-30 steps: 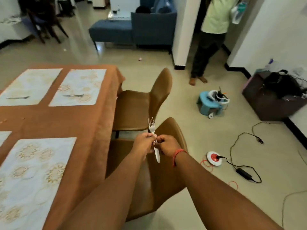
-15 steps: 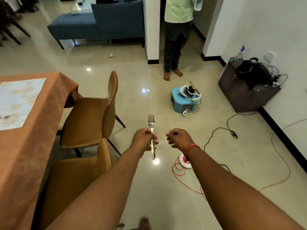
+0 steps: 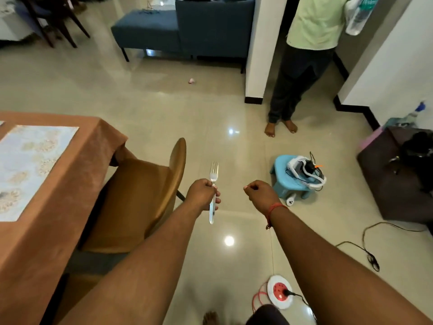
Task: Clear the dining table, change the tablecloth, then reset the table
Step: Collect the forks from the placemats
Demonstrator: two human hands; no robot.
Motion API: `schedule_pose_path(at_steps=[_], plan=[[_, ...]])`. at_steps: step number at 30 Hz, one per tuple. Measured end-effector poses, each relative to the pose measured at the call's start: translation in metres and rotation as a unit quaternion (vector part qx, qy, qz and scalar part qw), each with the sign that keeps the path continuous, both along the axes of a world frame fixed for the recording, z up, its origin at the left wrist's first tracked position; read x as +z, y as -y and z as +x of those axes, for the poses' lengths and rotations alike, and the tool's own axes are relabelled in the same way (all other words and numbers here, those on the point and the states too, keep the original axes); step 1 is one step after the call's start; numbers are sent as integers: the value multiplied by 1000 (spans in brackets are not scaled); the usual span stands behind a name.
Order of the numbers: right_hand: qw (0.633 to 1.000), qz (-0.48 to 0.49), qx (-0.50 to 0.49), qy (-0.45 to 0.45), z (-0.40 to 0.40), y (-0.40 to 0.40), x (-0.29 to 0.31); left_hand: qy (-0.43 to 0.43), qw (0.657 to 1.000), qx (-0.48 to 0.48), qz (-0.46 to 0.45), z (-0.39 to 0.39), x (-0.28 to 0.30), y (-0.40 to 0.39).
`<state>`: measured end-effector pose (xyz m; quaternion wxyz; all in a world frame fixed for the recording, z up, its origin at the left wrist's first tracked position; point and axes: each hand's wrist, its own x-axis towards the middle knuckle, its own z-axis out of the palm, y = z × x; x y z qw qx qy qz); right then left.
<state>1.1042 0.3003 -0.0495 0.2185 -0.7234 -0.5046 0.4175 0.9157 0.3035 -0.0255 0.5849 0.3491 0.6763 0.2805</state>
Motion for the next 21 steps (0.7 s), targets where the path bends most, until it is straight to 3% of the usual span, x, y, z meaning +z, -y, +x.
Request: schedule_pose_path(at_steps=[6,15,21], plan=[[999,1,39,-22,9,-166,-12,-6,1000,4,6,10,-5,-145],[990,-45,123,-61,9,-427,-9,-14,995,102,9,11,8,-374],[976,-52,200,-64,-56,-576,-1,-2,984,179,11,-36,-2,-493]])
